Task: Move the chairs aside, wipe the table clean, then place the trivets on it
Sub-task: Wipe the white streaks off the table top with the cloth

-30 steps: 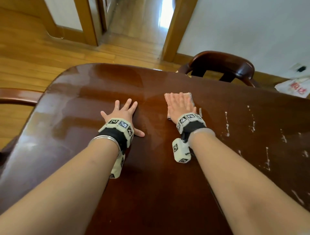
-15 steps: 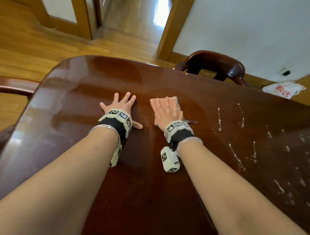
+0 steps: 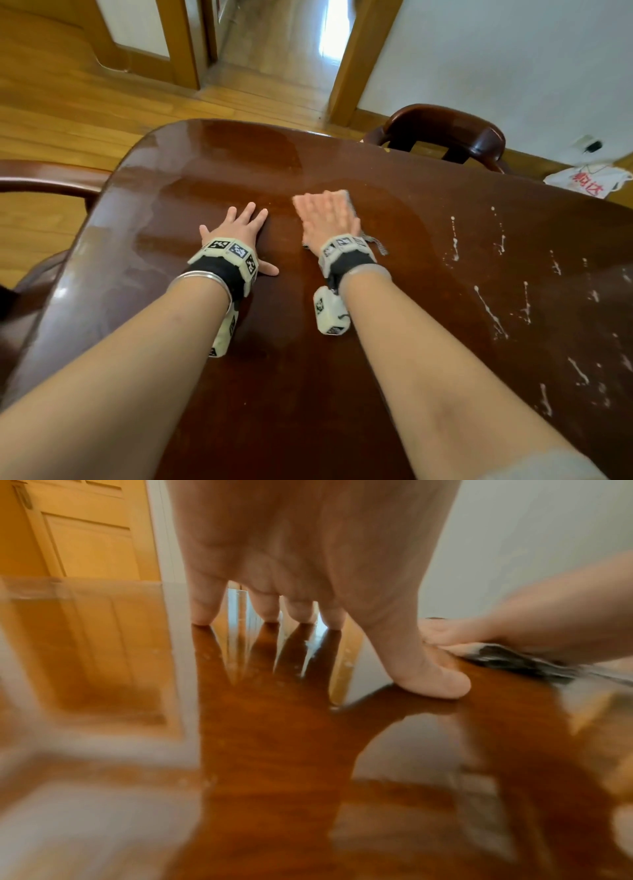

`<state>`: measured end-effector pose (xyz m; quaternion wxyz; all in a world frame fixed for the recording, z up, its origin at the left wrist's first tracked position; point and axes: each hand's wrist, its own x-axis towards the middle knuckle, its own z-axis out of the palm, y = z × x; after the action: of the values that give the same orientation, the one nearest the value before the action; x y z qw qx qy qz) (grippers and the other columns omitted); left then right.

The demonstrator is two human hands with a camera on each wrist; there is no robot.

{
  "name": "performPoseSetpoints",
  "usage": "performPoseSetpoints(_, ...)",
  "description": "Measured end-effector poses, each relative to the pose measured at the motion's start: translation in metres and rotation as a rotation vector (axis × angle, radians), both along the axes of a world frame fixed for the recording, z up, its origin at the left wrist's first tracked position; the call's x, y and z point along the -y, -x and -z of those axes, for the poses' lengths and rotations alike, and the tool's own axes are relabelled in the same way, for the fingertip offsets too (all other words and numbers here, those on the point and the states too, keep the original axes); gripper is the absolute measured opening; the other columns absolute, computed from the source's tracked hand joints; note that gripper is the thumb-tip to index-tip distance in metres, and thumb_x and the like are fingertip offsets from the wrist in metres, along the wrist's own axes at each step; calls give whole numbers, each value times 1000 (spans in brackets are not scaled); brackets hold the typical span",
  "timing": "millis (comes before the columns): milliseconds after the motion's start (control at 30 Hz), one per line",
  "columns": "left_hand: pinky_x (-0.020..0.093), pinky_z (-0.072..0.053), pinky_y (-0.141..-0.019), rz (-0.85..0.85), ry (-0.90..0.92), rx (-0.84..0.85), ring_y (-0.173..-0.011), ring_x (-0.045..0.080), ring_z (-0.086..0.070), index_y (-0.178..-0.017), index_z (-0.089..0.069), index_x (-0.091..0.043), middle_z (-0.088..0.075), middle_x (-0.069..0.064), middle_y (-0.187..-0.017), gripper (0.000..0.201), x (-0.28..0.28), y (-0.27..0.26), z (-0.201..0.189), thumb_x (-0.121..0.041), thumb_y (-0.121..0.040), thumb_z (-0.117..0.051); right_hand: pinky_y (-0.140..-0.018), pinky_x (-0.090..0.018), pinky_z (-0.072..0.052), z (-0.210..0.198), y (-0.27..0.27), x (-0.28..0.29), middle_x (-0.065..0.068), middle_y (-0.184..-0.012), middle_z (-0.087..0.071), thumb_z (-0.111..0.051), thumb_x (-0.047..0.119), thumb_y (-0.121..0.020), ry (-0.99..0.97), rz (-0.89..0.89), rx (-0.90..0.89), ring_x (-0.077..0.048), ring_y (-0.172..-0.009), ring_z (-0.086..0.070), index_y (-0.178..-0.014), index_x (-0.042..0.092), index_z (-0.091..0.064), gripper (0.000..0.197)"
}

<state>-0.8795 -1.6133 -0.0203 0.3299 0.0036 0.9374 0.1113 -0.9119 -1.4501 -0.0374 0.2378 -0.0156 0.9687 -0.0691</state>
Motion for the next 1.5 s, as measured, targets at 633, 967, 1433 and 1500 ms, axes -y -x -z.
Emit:
performPoseSetpoints(633,69,-15,-106,-4,17,-12,-146,21,10,-150,6,-38,15,-14,-157,126,-1,4,4,-64,-59,-77,-116,-49,11,1,-78,-20,14,-156,26,-23,31,-102,-62,-140,59,-18,-144,26,-147,46,13,60)
performPoseSetpoints(967,69,-14,-106,-15,6,3,-146,21,11,-149,6,-38,15,-14,-157,127,-2,4,1,-62,-57,-79,-115,-58,10,-11,-28,-54,3,-156,30,-19,30,-103,-32,248,109,-31,-143,26,-150,39,14,58)
performPoseSetpoints(1433,72,-18,-104,-48,36,-8,-146,28,8,-151,3,-32,12,-9,-158,126,-12,7,1,-51,-60,-83,-116,-55,11,-12,-82,-140,9,-155,31,-10,38,-101,-81,354,136,-24,-143,27,-146,46,19,54)
performPoseSetpoints(1500,69,-22,-106,-70,36,-4,-145,32,7,-152,0,-26,10,-5,-159,126,-16,7,1,-46,-61,-84,-115,-59,5,-16,-79,-108,8,-158,22,-21,31,-99,-34,290,93,-31,-145,20,-148,48,2,56)
